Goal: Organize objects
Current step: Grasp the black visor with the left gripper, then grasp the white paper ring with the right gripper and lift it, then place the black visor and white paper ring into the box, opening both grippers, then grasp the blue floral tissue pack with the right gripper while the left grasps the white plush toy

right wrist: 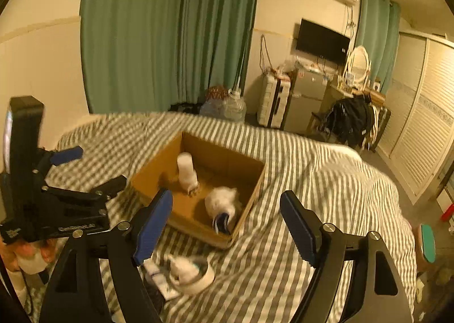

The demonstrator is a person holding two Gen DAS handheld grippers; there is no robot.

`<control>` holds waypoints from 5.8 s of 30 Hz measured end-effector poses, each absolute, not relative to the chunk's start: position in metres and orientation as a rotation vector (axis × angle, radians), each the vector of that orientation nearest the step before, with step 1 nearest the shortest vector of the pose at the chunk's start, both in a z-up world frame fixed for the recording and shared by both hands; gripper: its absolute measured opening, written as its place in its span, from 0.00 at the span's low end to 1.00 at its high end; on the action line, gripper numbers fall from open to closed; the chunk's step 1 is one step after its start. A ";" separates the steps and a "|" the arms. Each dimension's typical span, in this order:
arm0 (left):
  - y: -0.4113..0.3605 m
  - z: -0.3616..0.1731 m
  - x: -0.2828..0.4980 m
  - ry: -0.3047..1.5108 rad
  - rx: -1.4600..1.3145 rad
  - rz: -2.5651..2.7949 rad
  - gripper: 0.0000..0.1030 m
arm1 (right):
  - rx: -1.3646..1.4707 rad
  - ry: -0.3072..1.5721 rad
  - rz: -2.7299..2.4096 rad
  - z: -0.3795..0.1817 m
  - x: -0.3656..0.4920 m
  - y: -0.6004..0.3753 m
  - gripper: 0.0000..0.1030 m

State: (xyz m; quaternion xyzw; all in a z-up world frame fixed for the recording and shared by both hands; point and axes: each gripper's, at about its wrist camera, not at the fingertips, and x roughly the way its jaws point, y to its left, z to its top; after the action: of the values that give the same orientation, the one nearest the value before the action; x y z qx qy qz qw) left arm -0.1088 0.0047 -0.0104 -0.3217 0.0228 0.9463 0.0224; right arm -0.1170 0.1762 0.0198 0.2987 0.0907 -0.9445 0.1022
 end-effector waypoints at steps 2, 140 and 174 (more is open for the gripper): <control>0.006 -0.028 -0.101 0.064 -1.036 2.906 0.99 | 0.938 0.256 -2.769 0.000 -0.115 0.178 0.76; 0.043 -0.080 -0.241 0.238 -1.054 2.716 0.85 | 1.055 0.082 -2.705 -0.054 -0.282 0.164 0.75; 0.006 0.068 -0.088 0.183 -0.800 2.935 0.96 | 0.746 0.124 -2.867 0.105 -0.102 0.178 0.94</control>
State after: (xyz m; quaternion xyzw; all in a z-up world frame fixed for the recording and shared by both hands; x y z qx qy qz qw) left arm -0.0880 0.0058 0.0678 -0.2622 0.0600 0.9620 0.0470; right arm -0.1022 0.1782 0.1048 0.2506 0.0416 -0.9632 0.0880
